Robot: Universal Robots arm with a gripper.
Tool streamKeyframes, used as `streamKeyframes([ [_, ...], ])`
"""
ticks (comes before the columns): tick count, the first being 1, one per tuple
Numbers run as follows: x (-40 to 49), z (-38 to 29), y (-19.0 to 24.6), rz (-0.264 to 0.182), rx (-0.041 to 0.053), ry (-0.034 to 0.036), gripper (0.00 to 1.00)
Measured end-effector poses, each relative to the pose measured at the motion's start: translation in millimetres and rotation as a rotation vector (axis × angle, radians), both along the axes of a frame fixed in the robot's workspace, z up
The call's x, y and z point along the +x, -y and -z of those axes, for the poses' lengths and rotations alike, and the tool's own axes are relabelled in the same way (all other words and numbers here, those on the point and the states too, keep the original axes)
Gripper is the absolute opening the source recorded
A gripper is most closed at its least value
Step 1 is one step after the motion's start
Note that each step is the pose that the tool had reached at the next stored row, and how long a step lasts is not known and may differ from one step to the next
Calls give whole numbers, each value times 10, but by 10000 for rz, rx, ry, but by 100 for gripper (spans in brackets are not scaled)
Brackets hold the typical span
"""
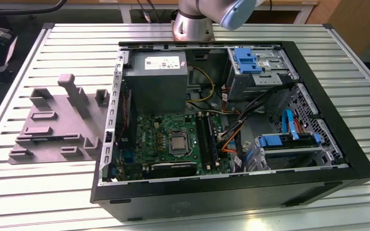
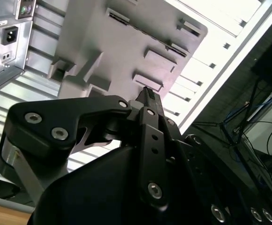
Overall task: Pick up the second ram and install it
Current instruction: 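Reach for the second ram, then pick up the second ram and move it above second insertion slot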
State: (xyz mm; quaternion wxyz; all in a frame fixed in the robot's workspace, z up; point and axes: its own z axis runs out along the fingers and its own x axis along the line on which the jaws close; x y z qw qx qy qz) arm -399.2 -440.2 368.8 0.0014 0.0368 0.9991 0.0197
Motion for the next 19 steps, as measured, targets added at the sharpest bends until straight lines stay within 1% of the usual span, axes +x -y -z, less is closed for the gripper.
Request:
streamKeyframes([
  [3,-83,12,11,0,-5,-20,11],
  [4,-89,13,12,-1,-4,-24,11],
  [19,-90,13,12,-10,-5,-24,11],
])
